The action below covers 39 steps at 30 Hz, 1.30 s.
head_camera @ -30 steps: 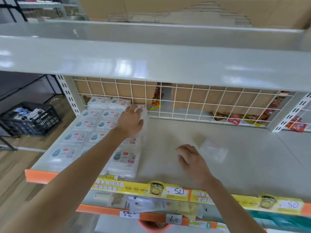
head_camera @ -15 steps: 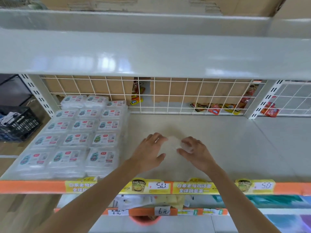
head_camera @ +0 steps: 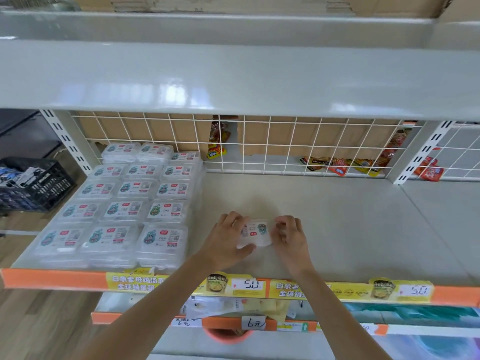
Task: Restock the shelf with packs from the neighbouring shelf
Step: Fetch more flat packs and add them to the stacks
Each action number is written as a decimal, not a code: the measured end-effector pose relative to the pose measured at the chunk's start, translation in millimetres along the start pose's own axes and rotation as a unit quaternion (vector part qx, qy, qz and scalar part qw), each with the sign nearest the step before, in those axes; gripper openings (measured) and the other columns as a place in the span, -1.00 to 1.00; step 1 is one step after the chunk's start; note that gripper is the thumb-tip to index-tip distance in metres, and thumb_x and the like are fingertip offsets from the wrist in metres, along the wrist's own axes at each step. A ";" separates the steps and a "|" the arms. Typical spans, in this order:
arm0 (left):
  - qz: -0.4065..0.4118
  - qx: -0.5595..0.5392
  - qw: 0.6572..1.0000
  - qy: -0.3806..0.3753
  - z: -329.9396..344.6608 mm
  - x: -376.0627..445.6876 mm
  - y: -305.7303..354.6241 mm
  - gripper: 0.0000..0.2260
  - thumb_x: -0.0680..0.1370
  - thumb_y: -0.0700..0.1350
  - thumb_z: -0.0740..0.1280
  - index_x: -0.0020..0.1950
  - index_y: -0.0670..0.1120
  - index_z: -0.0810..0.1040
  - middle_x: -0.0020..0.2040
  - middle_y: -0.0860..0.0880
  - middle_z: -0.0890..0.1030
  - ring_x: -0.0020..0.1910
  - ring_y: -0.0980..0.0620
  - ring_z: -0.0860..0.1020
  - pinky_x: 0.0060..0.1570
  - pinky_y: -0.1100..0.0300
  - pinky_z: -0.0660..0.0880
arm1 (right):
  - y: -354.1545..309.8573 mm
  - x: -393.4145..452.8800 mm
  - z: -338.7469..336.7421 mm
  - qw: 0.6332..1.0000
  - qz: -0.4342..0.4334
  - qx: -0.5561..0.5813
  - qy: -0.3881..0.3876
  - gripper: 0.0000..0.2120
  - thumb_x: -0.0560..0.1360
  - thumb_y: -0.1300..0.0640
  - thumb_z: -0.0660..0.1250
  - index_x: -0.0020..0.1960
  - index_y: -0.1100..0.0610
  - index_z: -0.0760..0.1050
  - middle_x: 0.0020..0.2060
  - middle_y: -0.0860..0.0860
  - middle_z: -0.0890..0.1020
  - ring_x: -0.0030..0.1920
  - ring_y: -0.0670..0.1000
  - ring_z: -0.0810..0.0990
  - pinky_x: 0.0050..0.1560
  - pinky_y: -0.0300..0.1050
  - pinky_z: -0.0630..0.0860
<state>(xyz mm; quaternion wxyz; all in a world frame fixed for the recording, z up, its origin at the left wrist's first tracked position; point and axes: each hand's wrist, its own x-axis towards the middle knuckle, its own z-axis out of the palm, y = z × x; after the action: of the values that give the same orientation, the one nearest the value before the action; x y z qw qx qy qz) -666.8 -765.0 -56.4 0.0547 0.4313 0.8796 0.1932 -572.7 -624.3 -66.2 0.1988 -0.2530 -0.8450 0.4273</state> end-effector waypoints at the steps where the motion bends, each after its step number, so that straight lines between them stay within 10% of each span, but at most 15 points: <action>1: -0.022 0.001 1.000 0.012 0.8 0.5 0.7 -0.44 0.44 0.10 0.35 0.35 -0.10 0.32 0.20 -0.06 0.33 0.18 -0.03 0.28 0.21 0.10 0.32 | -0.4 -1.8 -0.5 1.000 -0.006 -0.009 0.007 -0.84 0.50 0.30 0.27 0.08 0.24 0.44 0.01 0.01 0.37 -0.08 -0.05 0.49 -0.03 -0.26 0.45; 5: -0.112 -0.068 0.991 0.037 0.8 0.2 6.2 -0.35 0.35 0.18 0.42 0.25 -0.10 0.21 0.09 -0.04 0.15 0.16 -0.04 0.26 0.17 0.12 0.36 | -2.1 -5.8 2.6 0.992 -0.100 -0.059 -0.043 -0.87 0.47 0.26 0.27 0.00 0.21 0.52 -0.06 -0.01 0.48 -0.05 -0.02 0.50 0.00 -0.11 0.49; 10: -0.066 -0.127 0.989 -0.040 -14.1 -14.0 16.9 -0.50 0.45 0.03 0.37 0.28 -0.04 0.23 0.08 0.01 0.27 0.00 0.08 0.39 0.00 0.29 0.31 | 5.0 1.4 7.6 0.974 -0.126 -0.154 -0.112 -0.40 0.53 -0.23 -0.08 0.24 0.15 0.46 0.17 -0.01 0.51 0.15 0.06 0.41 0.13 -0.31 0.20; 15: 0.097 0.034 0.995 -0.011 -27.1 -3.1 3.5 -0.51 0.35 -0.29 0.31 0.27 -0.12 0.32 0.24 -0.06 0.30 0.25 -0.03 0.26 0.20 0.17 0.31 | -1.7 -1.4 7.5 0.978 -0.149 -0.071 -0.124 -0.68 0.54 0.29 0.18 0.28 0.18 0.45 0.14 0.03 0.56 0.14 0.11 0.43 0.13 -0.36 0.25; 20: 0.113 0.137 0.977 -0.119 -35.6 16.3 -5.2 -0.44 0.39 -0.26 0.32 0.36 -0.09 0.23 0.27 -0.03 0.37 0.26 -0.02 0.31 0.16 0.12 0.32 | -1.9 -0.2 5.2 0.989 -0.111 -0.062 -0.073 -0.74 0.50 0.35 0.21 0.16 0.19 0.50 -0.01 -0.05 0.50 0.08 0.04 0.48 0.06 -0.20 0.41; 30: 0.024 0.085 0.988 0.124 -106.7 42.5 -55.5 -0.43 0.41 -0.23 0.36 0.39 -0.16 0.28 0.31 -0.16 0.32 0.29 -0.14 0.31 0.28 0.01 0.30 | -19.8 -8.7 46.1 0.951 -0.223 -0.197 -0.080 -0.78 0.34 0.09 0.08 -0.10 0.01 0.45 -0.14 0.00 0.55 -0.18 0.10 0.51 -0.26 -0.06 0.47; 39: -0.091 0.171 0.973 0.123 -128.3 63.8 -114.0 -0.52 0.40 -0.42 0.23 0.31 -0.17 0.42 0.28 -0.13 0.40 0.30 -0.11 0.31 0.25 0.09 0.33 | -15.4 -6.4 46.8 0.948 -0.227 -0.204 -0.094 -0.71 0.38 0.07 0.09 -0.03 0.07 0.51 -0.07 0.01 0.53 -0.12 0.09 0.48 -0.16 -0.03 0.48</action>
<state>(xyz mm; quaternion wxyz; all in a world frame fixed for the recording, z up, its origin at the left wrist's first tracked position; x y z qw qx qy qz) -824.3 -815.8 22.0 -0.1106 0.3252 0.9352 0.0858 -597.4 -664.9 -80.3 0.1544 -0.0484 -0.9640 0.2111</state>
